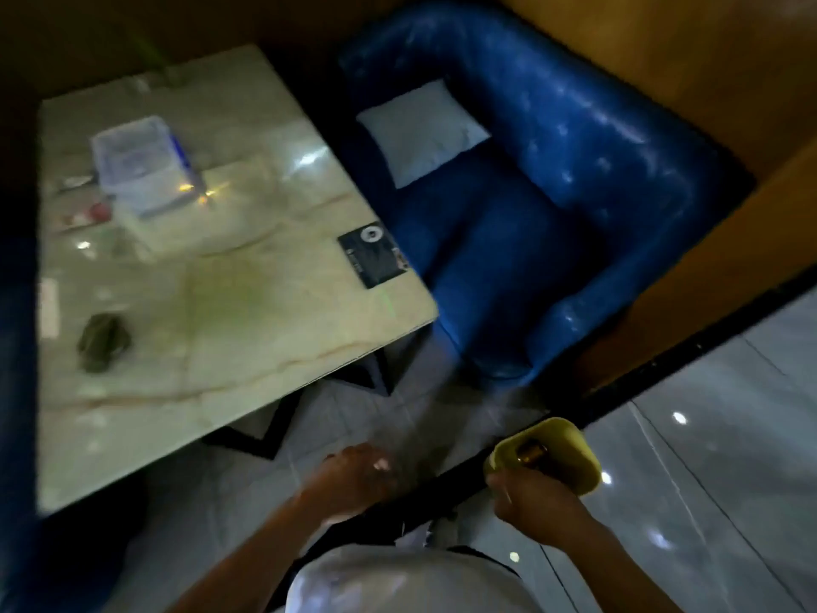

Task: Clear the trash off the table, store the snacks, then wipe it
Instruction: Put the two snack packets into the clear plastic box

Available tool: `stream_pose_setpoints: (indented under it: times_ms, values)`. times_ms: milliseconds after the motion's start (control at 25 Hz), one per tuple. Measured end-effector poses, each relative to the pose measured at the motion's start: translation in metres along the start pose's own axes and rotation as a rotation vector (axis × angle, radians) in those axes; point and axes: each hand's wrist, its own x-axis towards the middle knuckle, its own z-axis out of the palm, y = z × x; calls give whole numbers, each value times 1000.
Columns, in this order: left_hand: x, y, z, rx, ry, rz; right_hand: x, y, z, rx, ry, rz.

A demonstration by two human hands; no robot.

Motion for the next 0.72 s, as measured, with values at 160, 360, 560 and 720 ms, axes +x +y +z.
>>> stream_pose_setpoints:
  times_ms: [160, 360, 560, 720]
  values:
    - [-64, -52, 14, -110, 162, -163, 24, -54, 0, -178, -56, -172]
    - [-150, -108, 31, -305, 329, -339, 45, -150, 21, -307, -186, -363]
    - [-244, -167, 60, -432, 483, -481, 41, -259, 71, -391, -216, -525]
    - [-321, -214, 87, -563, 611, -556, 21, -340, 123, -423, -203, -657]
